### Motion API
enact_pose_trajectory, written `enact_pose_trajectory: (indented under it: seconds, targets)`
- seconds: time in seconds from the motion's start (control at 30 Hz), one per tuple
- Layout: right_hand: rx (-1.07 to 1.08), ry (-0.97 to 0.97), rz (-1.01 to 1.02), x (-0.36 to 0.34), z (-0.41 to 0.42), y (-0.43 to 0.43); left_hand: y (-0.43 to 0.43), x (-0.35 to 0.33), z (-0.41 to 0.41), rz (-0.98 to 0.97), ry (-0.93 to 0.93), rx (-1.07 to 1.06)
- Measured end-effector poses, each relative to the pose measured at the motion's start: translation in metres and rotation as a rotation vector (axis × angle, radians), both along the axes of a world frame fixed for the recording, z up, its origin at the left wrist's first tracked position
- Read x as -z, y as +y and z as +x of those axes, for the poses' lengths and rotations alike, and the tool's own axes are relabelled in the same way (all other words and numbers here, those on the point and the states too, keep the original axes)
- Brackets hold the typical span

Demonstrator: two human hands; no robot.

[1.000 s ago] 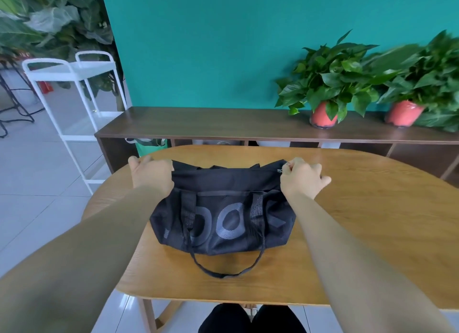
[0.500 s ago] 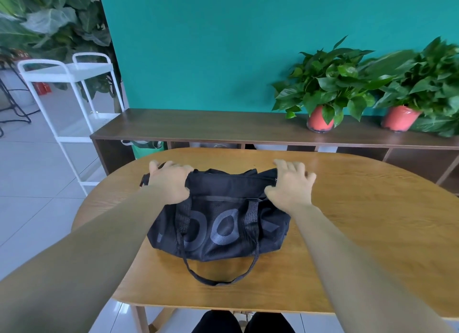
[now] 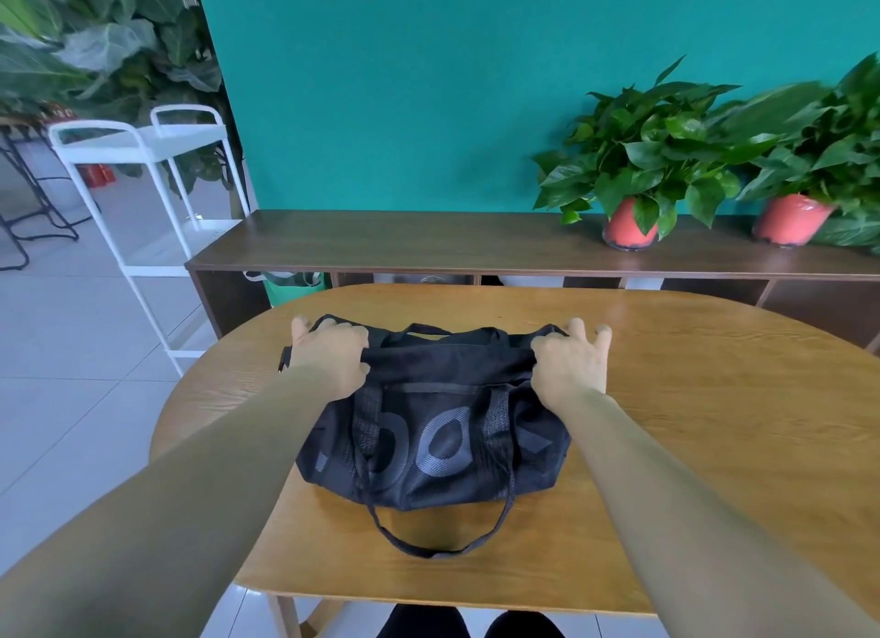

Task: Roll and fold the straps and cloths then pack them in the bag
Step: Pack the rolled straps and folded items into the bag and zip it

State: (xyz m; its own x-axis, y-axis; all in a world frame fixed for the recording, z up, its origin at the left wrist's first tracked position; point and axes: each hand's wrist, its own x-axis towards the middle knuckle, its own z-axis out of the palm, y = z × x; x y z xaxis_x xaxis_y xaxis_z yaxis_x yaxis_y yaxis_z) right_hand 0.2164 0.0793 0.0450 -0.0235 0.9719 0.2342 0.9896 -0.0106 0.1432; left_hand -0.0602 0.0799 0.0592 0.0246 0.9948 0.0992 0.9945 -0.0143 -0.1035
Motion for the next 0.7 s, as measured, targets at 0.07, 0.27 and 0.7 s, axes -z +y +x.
enact_pose_trajectory:
  seconds: [0.07, 0.27, 0.7]
  targets:
    - [0.016, 0.015, 0.0, -0.003, -0.001, -0.002, -0.002, -0.004, -0.002, -0.02, 0.0, -0.011]
    - [0.047, -0.01, 0.042, -0.022, -0.004, -0.01, -0.011, -0.016, -0.007, 0.047, 0.016, -0.008]
    - [0.062, 0.096, 0.072, -0.063, -0.003, 0.004, 0.001, -0.062, -0.013, 0.16, -0.04, -0.015]
